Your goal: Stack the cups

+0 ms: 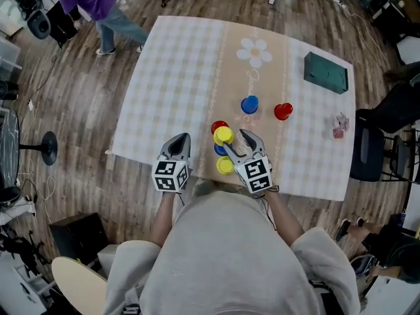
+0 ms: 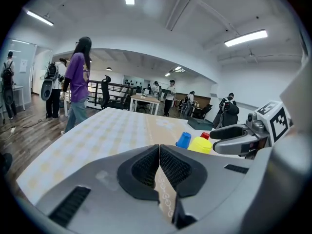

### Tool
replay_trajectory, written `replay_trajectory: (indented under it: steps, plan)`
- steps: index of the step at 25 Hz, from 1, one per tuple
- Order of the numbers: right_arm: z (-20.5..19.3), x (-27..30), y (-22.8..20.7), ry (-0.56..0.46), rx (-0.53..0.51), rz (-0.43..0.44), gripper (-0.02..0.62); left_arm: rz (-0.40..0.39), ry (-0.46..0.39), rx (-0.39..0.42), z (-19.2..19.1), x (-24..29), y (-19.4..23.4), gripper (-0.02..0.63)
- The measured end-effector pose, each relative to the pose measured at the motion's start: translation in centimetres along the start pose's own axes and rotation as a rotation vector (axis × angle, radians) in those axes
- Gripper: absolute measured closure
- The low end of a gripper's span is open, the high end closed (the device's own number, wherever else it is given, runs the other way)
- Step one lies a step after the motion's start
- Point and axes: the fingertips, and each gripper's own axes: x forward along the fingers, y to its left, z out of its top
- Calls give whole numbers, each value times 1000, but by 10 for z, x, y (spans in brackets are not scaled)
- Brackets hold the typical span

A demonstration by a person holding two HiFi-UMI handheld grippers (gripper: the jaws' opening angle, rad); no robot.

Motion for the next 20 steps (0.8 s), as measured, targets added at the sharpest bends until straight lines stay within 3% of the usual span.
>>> replay_trajectory:
  steps: [20]
  plan:
    - [-43, -38, -85, 38, 134, -236, 331, -110, 51, 47, 4, 42, -32, 592]
